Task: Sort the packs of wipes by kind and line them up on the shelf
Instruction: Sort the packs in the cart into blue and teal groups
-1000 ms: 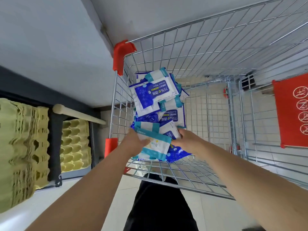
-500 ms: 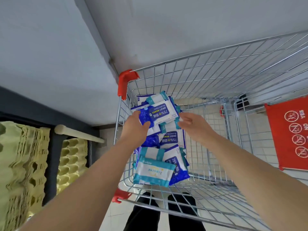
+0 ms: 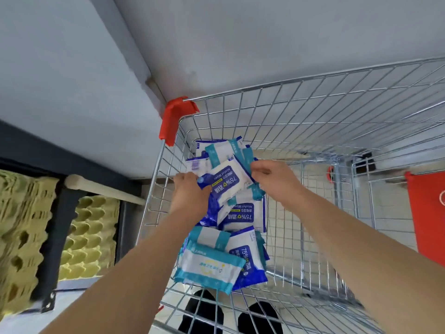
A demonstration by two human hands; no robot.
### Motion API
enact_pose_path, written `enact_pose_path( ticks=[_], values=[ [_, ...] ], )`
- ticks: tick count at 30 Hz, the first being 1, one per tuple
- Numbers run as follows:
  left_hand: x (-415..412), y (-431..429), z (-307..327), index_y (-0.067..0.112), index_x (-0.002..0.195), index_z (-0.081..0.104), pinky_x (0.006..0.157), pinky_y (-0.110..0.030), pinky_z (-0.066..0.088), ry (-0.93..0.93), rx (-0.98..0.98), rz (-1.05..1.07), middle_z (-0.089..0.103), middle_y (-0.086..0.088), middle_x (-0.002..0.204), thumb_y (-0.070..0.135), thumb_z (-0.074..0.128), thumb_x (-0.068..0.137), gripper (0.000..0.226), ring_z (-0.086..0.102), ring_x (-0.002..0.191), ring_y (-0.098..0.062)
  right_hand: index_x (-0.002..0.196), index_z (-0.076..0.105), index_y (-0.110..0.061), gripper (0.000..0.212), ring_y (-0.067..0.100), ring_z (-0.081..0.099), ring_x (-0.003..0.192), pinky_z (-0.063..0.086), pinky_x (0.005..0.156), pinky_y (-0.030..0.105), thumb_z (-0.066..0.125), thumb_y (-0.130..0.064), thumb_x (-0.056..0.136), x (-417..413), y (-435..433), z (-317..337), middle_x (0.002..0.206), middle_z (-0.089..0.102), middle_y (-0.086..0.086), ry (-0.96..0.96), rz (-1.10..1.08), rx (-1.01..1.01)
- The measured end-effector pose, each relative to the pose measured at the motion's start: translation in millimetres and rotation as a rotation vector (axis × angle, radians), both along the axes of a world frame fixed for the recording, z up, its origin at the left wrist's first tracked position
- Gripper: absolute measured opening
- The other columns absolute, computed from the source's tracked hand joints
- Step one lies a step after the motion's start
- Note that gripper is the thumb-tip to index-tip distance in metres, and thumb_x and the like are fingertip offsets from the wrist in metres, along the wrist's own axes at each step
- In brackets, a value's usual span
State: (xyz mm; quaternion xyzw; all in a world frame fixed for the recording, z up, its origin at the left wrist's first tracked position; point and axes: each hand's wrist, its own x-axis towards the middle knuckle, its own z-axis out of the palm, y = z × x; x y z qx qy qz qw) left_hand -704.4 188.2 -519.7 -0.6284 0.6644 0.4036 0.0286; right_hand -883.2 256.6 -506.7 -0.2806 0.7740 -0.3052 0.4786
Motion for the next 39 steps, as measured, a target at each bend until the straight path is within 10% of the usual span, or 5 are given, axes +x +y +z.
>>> enact_pose_path(
  ticks=[8,17,25,30,39],
  values=[
    [-5.8,4.0,2.7,0.007,0.115,0.052,0.071,-0.031,0.046,-0.054,0.006,0.066,0.059,-0.007,0.107,0.023,0.065,0.09,0.032,0.056,0.09,-0.021,0.117,0.062,-0.017,0.026,0.011,0.064,0.089,0.058,0.075,0.032,0.053,-0.009,0.095,-3.6,2.0,-2.2,0.107,0.063,-0.002,-0.117,0.076,0.057],
    [11.2,21.0,15.1,0.012,0.117,0.041,0.053,-0.018,0.038,0.146,-0.036,0.261,0.052,0.001,0.101,0.013,0.07,0.086,0.042,0.052,0.079,-0.013,0.112,0.061,-0.01,0.03,0.007,0.058,0.079,0.042,0.05,0.004,0.066,-0.002,0.084,2.7,51.2,-11.7,0.097,0.062,-0.001,-0.059,0.14,0.112],
    [27.1,36.2,11.1,0.013,0.117,0.054,0.06,-0.028,0.047,0.111,0.093,0.229,0.063,-0.004,0.104,0.018,0.059,0.093,0.025,0.06,0.086,-0.02,0.091,0.068,-0.002,0.019,0.013,0.059,0.067,0.048,0.063,0.025,0.071,-0.018,0.08,32.0,89.9,-33.0,0.086,0.069,0.011,0.023,0.394,0.281],
    [20.5,35.3,8.6,0.01,0.119,0.052,0.078,-0.038,0.053,0.082,0.072,0.225,0.062,-0.008,0.111,0.019,0.06,0.092,0.029,0.062,0.095,-0.026,0.091,0.063,-0.004,0.011,0.007,0.057,0.058,0.045,0.045,0.015,0.064,-0.014,0.088,14.4,86.4,-27.0,0.085,0.069,0.008,-0.029,0.017,0.186],
    [19.8,36.7,7.6,0.01,0.118,0.05,0.072,-0.037,0.055,0.168,0.034,0.285,0.063,-0.004,0.109,0.015,0.066,0.087,0.035,0.063,0.092,-0.021,0.096,0.056,0.002,0.02,0.02,0.07,0.083,0.059,0.077,0.042,0.064,-0.015,0.089,16.7,74.7,-36.8,0.087,0.07,0.009,-0.157,-0.287,0.147]
  ],
)
